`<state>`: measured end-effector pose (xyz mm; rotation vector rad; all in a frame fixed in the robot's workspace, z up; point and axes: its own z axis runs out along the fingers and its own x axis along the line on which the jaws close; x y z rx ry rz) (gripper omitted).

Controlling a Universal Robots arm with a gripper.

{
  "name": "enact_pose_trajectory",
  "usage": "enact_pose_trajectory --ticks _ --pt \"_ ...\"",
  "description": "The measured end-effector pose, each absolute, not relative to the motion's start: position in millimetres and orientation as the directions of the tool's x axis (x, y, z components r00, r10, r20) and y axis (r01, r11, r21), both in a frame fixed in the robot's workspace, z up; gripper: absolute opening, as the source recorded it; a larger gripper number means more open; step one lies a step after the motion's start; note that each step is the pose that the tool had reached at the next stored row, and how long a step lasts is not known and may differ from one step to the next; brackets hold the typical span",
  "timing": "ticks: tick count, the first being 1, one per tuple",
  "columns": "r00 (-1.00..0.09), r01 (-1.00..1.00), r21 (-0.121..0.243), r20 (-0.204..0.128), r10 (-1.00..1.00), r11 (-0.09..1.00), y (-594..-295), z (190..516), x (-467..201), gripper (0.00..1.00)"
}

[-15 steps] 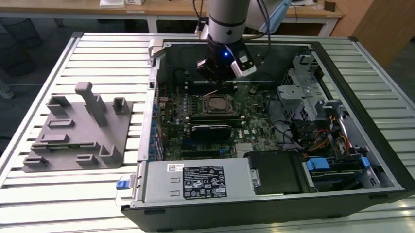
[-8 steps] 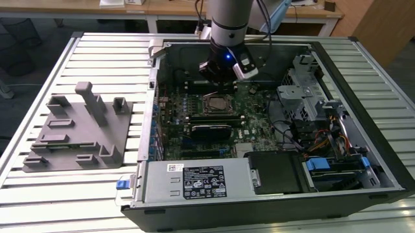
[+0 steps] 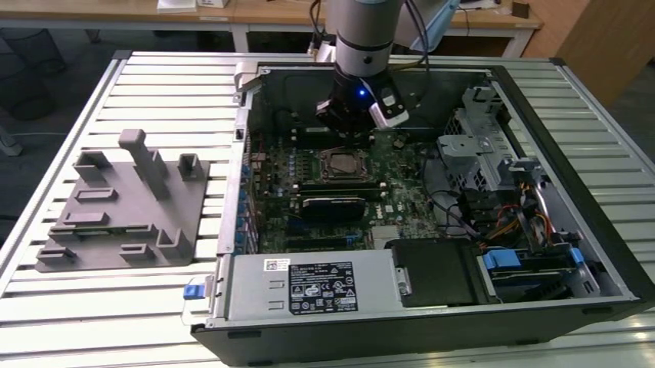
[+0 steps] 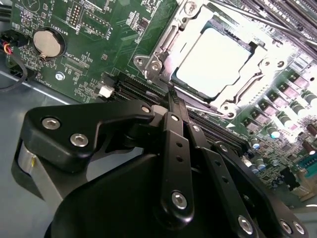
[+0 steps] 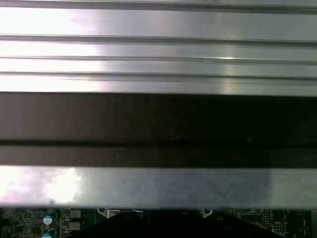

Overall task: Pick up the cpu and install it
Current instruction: 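Install the first cpu locking lever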

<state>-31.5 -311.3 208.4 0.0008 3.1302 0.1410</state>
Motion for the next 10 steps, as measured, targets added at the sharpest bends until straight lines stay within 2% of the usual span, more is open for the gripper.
enact_pose_trajectory --ticks 10 --pt "-1.000 0.000 0.083 -0.006 0.001 0.997 -311.3 199.9 -28.8 0.11"
